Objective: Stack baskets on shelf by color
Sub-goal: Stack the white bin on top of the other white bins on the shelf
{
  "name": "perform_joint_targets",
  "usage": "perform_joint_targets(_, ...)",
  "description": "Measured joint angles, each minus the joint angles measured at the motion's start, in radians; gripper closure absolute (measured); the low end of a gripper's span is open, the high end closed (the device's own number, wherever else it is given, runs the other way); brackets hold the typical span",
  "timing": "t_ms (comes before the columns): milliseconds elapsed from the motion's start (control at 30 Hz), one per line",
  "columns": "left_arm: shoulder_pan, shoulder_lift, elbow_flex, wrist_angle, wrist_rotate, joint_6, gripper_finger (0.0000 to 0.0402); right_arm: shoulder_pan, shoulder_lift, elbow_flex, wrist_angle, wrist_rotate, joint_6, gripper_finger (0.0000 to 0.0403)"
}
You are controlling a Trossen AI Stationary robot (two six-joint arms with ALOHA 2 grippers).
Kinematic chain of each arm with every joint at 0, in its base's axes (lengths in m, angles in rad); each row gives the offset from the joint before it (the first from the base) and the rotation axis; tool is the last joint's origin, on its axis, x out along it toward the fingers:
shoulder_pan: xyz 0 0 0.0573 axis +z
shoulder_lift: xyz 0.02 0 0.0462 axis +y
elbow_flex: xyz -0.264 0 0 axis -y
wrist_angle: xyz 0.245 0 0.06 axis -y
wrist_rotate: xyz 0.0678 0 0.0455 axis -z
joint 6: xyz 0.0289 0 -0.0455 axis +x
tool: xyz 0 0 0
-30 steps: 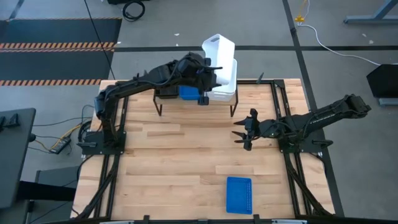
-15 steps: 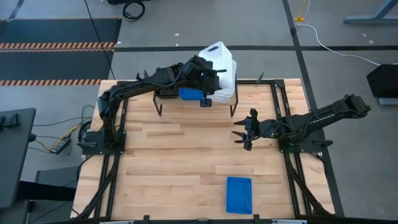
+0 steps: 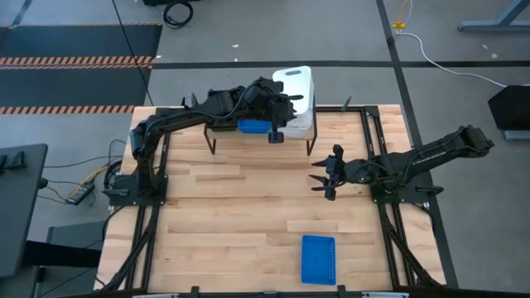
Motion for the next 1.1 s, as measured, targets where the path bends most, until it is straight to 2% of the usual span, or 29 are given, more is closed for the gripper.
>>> perform_joint_targets(200,-0.026,-0.032,0.000,-0.026,-0.111,0.054,0.0325,0.000,0.000,0.000,-0.009,0.000,0.002,0.0208)
perform_joint_targets(300,-0.036,-0.051,0.001,-0.051,-0.128,0.046,0.0322,0.000,0.000,0.000,-0.013,-0.001,0.002,0.0208)
perform_joint_targets(600,-0.028,-0.099,0.001,-0.122,-0.129,-0.076,0.0311,0.000,0.000,0.000,-0.020,-0.006,0.018,0.0208)
perform_joint_targets(800,0.007,-0.099,0.001,-0.203,-0.065,-0.229,0.0298,-0.001,0.000,0.000,-0.016,-0.006,0.018,0.0208)
perform_joint_targets(1100,0.013,-0.094,0.001,-0.222,-0.045,-0.186,0.0250,-0.001,0.000,0.000,-0.013,-0.006,0.018,0.0208)
